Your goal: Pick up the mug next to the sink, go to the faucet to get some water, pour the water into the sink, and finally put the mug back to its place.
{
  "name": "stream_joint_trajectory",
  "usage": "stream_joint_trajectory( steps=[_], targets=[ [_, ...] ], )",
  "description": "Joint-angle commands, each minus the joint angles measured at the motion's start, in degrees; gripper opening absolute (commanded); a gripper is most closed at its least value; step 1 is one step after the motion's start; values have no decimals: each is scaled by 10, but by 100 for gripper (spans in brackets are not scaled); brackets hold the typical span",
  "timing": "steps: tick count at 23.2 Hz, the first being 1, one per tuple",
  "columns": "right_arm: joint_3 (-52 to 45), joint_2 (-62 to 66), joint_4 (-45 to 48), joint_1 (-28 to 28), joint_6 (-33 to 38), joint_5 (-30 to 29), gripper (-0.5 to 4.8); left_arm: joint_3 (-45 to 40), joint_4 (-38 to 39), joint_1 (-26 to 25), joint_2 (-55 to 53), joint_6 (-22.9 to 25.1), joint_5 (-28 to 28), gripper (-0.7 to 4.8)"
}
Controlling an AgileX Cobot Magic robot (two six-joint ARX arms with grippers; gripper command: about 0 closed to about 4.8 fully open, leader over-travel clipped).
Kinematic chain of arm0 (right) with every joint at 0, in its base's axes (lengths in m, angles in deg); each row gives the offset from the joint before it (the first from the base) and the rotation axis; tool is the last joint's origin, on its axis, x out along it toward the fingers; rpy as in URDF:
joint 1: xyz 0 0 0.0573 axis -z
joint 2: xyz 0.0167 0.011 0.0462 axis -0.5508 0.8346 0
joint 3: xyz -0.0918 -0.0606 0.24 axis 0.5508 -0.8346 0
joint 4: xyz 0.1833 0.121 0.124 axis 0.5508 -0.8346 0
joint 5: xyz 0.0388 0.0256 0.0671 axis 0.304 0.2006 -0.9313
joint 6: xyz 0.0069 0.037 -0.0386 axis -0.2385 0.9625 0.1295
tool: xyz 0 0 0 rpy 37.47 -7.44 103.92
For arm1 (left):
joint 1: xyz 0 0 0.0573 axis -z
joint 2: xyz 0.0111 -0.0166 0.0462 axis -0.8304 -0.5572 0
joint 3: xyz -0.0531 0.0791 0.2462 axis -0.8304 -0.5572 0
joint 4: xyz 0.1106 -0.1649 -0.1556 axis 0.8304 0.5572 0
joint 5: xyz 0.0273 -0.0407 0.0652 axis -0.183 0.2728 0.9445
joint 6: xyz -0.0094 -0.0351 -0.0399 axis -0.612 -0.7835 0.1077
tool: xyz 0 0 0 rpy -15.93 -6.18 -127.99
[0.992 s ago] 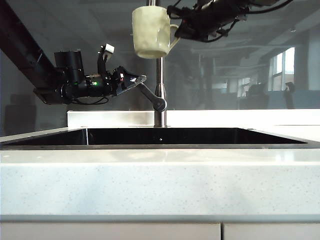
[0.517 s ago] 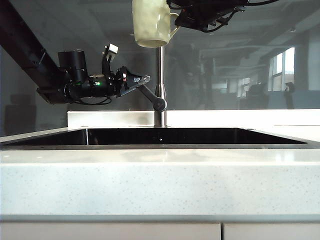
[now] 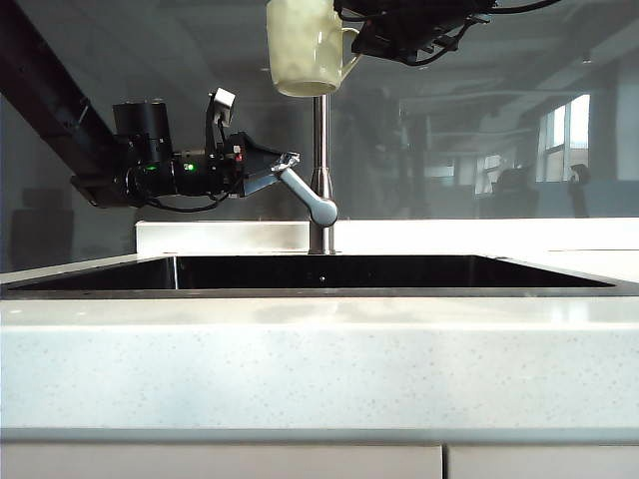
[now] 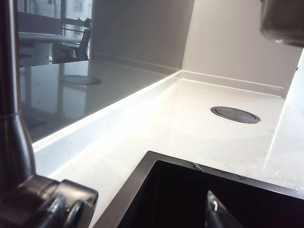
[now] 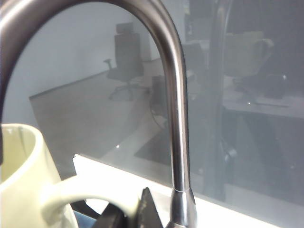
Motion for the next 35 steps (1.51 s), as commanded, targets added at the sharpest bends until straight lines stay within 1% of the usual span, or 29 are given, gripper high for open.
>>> stream_joint_trajectory(
  steps=[1, 3, 4, 6, 8, 16, 27, 29, 31, 34, 35],
  targets=[
    [7, -9, 39, -1, 7, 1, -5, 2, -9, 2, 3, 26, 42, 372],
    [7, -9, 39, -1, 7, 1, -5, 2, -9, 2, 3, 43, 83, 372],
    [7, -9, 39, -1, 7, 1, -5, 2, -9, 2, 3, 57, 114, 372],
    [7, -9, 35, -1, 7, 1, -5, 2, -7, 2, 3, 80, 139, 372],
    [7, -9, 35, -1, 7, 1, -5, 2, -7, 2, 3, 90, 141, 372],
    [7, -9, 35, -1, 7, 1, -5, 2, 9, 1, 3, 103, 141, 372],
    [7, -9, 35, -1, 7, 1, -5, 1, 18, -1, 3, 109, 152, 372],
    [7, -9, 35, -1, 7, 1, -5, 1, 22, -1, 3, 125, 164, 372],
    [7, -9, 35, -1, 7, 1, -5, 1, 27, -1, 3, 130, 179, 372],
    [7, -9, 35, -1, 7, 1, -5, 1, 46, -1, 3, 149, 229, 372],
    [7, -9, 35, -1, 7, 1, -5, 1, 49, -1, 3, 154, 237, 372]
  ],
)
